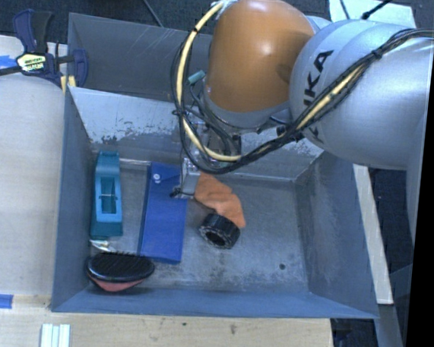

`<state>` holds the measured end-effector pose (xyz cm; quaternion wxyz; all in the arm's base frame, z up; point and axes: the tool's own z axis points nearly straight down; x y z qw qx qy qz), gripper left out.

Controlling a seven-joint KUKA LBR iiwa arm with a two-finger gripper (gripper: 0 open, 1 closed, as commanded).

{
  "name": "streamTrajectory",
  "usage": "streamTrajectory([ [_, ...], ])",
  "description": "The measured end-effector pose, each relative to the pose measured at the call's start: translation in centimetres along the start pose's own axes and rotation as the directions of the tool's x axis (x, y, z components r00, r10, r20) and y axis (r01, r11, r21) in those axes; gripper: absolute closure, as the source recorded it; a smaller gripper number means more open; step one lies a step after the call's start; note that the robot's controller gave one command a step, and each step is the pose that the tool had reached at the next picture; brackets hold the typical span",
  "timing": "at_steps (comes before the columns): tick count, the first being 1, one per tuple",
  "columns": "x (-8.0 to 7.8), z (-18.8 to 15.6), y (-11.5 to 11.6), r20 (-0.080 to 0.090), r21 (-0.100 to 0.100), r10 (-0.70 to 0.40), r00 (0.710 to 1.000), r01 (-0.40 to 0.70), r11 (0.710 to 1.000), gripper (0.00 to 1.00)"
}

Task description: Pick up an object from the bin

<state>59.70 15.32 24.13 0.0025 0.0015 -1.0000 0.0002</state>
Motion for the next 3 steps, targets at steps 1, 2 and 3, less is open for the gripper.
streamTrajectory([
  [1, -0.1, -0.5, -0.1, 0.008, -0.002, 0.003, 1.0, -0.003, 1.0, 0.0],
  [2, 2.4, 5.3, -2.5, 0.012, -0.001, -0.048, 0.999, 0.048, 0.999, 0.0],
  [3, 3.1, 6.8, -3.1, 0.008, 0.0, -0.057, 0.998, 0.057, 0.998, 0.0],
])
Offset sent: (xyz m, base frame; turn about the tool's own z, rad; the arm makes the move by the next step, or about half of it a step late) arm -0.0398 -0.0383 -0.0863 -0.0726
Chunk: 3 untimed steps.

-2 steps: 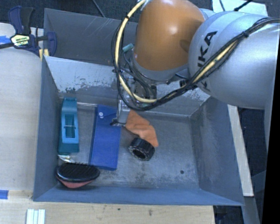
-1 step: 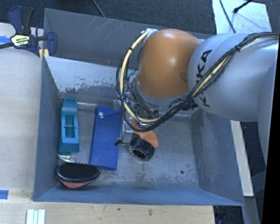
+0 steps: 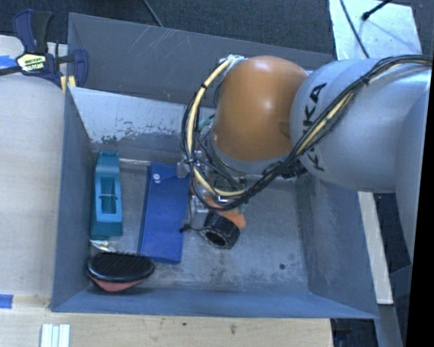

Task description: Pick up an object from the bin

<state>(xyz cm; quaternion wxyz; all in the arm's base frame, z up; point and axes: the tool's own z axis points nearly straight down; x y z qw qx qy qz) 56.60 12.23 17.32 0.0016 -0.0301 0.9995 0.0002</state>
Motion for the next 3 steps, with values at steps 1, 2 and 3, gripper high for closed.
streamTrajectory([
  [1, -1.6, 1.5, -0.5, -0.002, 0.0, -0.039, 0.999, 0.039, 0.999, 0.0],
  [2, -2.4, 1.6, -3.6, 0.003, -0.001, -0.334, 0.943, 0.334, 0.943, 0.0],
  [3, -2.5, 1.7, -4.5, 0.002, 0.0, -0.341, 0.94, 0.341, 0.94, 0.0],
])
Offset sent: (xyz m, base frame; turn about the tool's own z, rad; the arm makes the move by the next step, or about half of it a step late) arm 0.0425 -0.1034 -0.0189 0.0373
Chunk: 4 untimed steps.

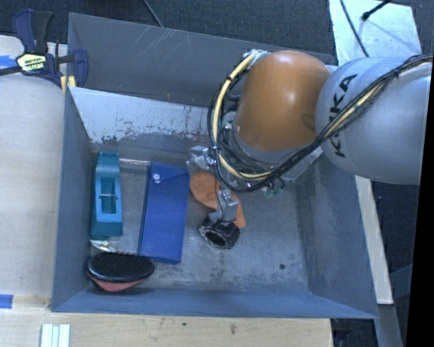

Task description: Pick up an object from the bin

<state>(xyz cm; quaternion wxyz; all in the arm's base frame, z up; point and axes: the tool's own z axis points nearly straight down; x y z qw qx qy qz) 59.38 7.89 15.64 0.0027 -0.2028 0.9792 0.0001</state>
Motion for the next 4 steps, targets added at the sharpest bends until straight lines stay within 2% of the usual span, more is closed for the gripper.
streamTrajectory([
  [1, 0.7, 0.9, -1.6, -0.004, 0.0, 0.148, 0.989, -0.148, 0.989, 0.0],
  [2, 1.8, 0.5, -4.8, -0.001, -0.001, -0.08, 0.997, 0.08, 0.997, 0.0],
  [3, 3.0, -0.9, -6.7, 0.0, 0.0, -0.09, 0.996, 0.09, 0.996, 0.0],
  [4, 3.1, -1.1, -6.9, 0.001, 0.0, -0.021, 1.0, 0.021, 1.0, 0.0],
])
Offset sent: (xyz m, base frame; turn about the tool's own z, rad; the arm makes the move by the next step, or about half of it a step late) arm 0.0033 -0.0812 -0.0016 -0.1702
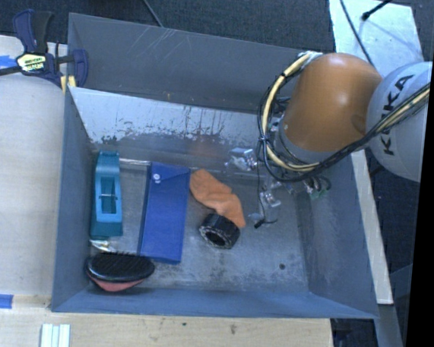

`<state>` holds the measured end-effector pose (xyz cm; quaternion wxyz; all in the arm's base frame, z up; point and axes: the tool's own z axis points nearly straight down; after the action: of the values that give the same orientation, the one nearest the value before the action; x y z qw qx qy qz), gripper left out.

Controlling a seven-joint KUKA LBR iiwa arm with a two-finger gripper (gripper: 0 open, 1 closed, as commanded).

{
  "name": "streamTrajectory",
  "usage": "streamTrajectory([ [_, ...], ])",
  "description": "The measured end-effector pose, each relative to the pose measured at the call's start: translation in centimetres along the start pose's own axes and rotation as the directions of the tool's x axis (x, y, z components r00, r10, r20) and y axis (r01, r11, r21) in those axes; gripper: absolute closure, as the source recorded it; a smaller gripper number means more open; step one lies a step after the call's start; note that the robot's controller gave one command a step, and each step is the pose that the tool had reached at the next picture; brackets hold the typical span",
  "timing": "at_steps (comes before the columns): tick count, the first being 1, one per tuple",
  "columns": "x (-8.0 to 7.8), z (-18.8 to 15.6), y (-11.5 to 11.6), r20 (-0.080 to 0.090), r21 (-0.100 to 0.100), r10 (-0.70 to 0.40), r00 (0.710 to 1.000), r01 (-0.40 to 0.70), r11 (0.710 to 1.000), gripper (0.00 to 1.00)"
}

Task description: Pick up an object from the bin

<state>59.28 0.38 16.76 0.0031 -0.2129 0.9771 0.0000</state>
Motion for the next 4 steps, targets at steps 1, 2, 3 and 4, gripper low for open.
streamTrajectory([
  [1, 0.2, 0.8, 1.4, -0.004, 0.0, 0.214, 0.977, -0.214, 0.977, 0.0],
  [2, 0.4, 0.4, 2.4, -0.005, -0.001, 0.069, 0.998, -0.069, 0.998, 0.0],
  [3, 3.9, 3.8, 2.8, -0.001, 0.001, 0.254, 0.967, -0.254, 0.967, 0.0],
  [4, 3.9, 5.1, 2.4, -0.007, 0.0, 0.239, 0.971, -0.239, 0.971, 0.0],
])
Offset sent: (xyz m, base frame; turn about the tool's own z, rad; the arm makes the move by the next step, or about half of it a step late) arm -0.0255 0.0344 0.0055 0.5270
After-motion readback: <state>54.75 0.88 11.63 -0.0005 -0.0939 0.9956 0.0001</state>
